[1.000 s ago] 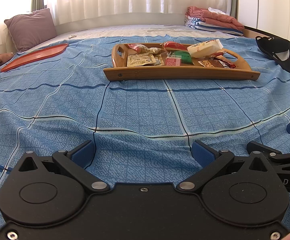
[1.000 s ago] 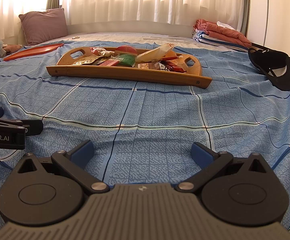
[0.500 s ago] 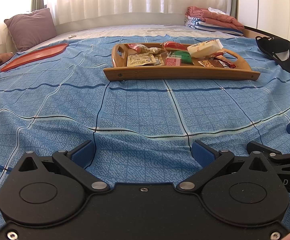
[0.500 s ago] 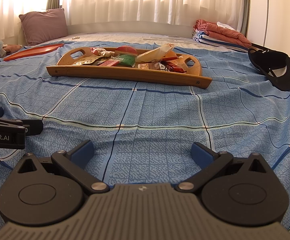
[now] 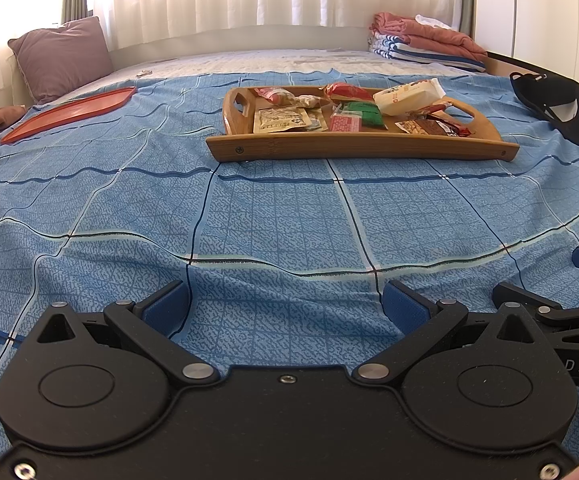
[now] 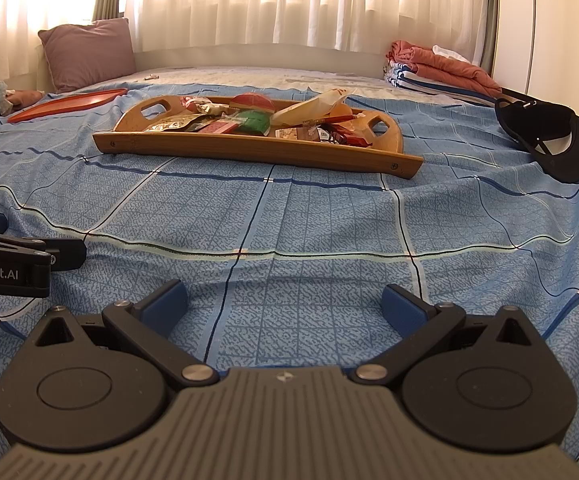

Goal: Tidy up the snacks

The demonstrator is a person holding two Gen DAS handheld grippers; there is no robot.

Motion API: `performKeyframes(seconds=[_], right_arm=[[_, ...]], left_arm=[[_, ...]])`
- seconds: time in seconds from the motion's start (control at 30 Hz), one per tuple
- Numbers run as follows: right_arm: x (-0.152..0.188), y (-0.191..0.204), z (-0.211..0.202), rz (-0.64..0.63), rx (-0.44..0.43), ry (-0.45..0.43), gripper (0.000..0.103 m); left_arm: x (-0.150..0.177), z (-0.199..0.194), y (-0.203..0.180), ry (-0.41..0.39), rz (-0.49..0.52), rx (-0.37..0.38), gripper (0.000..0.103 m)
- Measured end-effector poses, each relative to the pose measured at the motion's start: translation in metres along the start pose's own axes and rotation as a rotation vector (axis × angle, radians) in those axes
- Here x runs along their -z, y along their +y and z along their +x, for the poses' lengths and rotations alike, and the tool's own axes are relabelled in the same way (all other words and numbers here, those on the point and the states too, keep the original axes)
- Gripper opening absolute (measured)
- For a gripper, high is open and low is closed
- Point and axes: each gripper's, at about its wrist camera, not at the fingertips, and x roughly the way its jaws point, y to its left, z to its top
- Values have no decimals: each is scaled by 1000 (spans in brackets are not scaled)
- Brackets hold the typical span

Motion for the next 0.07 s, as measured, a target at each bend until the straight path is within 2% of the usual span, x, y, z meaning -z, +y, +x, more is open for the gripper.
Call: performKeyframes(seconds=[0.07], right_arm=[[0, 0, 0, 0, 0, 1, 103]], left_arm=[[0, 0, 0, -1, 1, 0, 103]])
